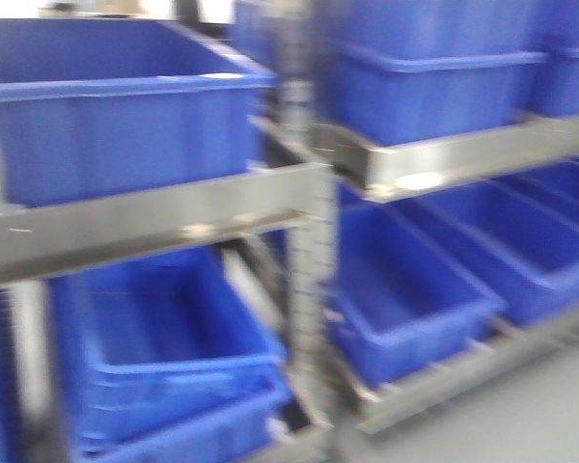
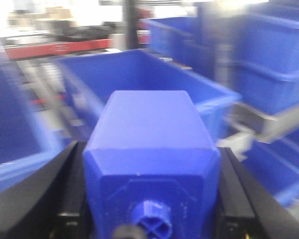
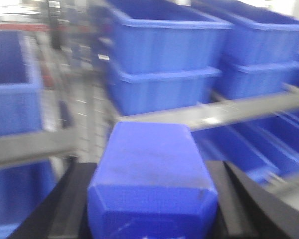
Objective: Pick and sort blue part to right shelf
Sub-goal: 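Turn and approach the shelf of blue bins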
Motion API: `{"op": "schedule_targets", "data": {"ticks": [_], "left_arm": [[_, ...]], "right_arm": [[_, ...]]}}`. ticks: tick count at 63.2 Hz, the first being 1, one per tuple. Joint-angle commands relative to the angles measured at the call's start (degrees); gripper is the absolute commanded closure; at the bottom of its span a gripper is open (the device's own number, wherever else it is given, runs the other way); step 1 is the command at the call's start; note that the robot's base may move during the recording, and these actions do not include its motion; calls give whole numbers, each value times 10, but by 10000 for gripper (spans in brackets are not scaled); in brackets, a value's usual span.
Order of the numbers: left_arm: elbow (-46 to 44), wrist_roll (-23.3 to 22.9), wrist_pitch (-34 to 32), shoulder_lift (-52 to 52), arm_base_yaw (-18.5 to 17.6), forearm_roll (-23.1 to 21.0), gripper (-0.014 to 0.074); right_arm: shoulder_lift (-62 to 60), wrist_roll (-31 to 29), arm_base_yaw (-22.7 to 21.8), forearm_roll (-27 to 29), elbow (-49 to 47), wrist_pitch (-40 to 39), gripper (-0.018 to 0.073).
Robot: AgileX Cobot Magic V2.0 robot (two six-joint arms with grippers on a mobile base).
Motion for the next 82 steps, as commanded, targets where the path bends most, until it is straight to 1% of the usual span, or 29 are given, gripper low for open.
{"op": "schedule_targets", "data": {"ticks": [1, 82], "left_arm": [[-17, -1, -50, 5, 1, -3, 335], [-17, -1, -50, 5, 1, -3, 335]], "right_arm": [[4, -4, -4, -5, -19, -54, 160], [4, -4, -4, -5, -19, -54, 160]]}}
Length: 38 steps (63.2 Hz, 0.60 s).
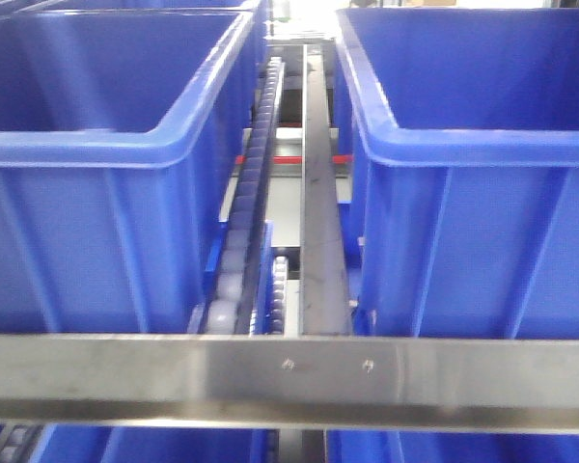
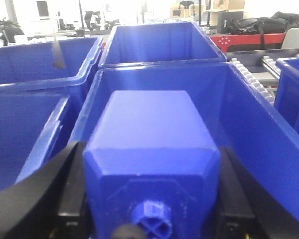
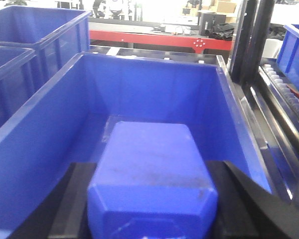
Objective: Pick and sort blue part to right shelf
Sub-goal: 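Turn and approach the shelf of blue bins, then lower both held parts into the two blue bins and open grippers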
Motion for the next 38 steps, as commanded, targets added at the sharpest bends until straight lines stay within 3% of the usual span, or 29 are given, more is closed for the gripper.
{"op": "schedule_targets", "data": {"ticks": [1, 38], "left_arm": [[-17, -1, -50, 5, 1, -3, 335], [-17, -1, -50, 5, 1, -3, 335]], "right_arm": [[4, -4, -4, -5, -19, -54, 160], [4, -4, -4, -5, -19, -54, 160]]}}
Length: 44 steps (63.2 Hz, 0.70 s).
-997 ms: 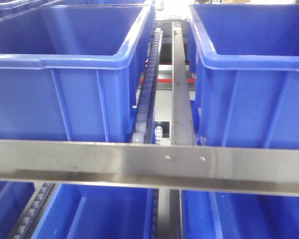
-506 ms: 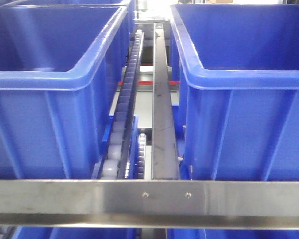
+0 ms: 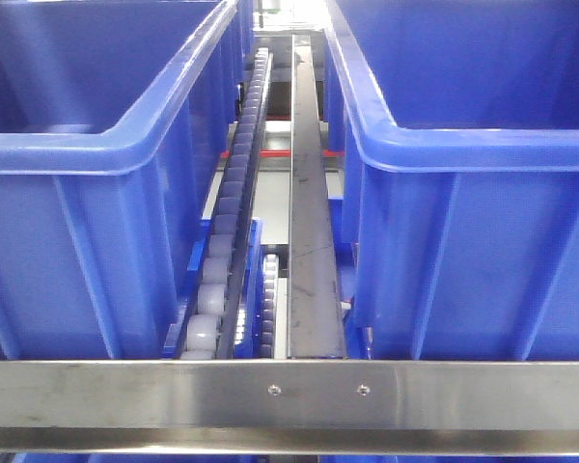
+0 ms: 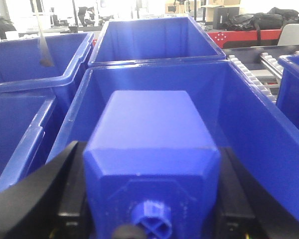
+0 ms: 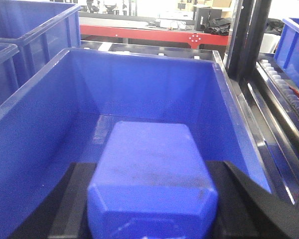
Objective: Pick and sort blue part to right shelf
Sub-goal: 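Lower both held parts into the two blue bins and open grippers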
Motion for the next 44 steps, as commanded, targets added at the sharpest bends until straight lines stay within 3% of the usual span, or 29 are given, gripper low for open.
{"op": "schedule_targets", "data": {"ticks": [1, 44], "left_arm": [[-17, -1, -50, 5, 1, -3, 335], [-17, -1, -50, 5, 1, -4, 335]], "right_arm": [[4, -4, -4, -5, -19, -54, 160], [4, -4, -4, -5, -19, -75, 160]]}}
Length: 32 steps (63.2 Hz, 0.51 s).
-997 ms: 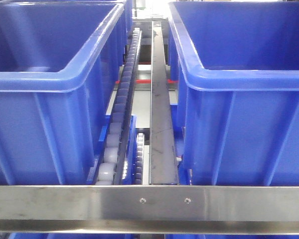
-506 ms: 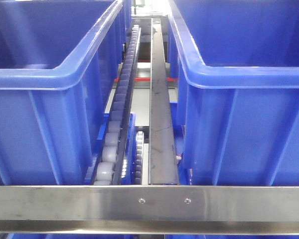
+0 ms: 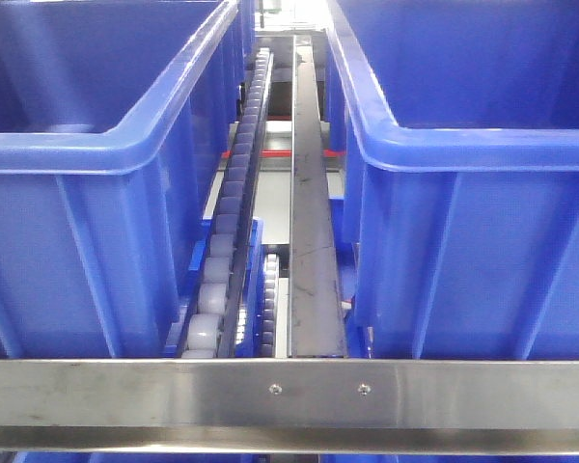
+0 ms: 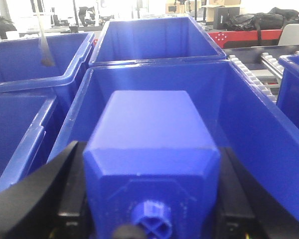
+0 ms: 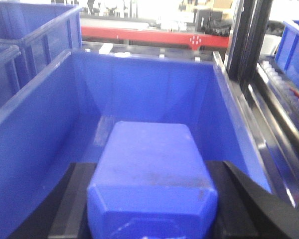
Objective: Pick and sort blue part to right shelf
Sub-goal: 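Lower both held parts into the two blue bins and open grippers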
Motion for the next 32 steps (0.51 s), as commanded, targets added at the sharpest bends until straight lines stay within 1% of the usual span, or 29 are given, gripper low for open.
{"op": "schedule_targets", "data": {"ticks": [1, 25, 28, 32], "left_arm": [[-17, -1, -50, 5, 1, -4, 335], [-17, -1, -48, 5, 1, -7, 335], [-18, -1, -48, 5, 1, -14, 335], [-25, 1, -46, 10, 1, -36, 335]], "right_arm": [[4, -4, -4, -5, -19, -66, 160], [4, -4, -4, -5, -19, -61, 160], [4, -4, -3, -5, -20, -61, 160], [11, -4, -2, -5, -27, -60, 160]]}}
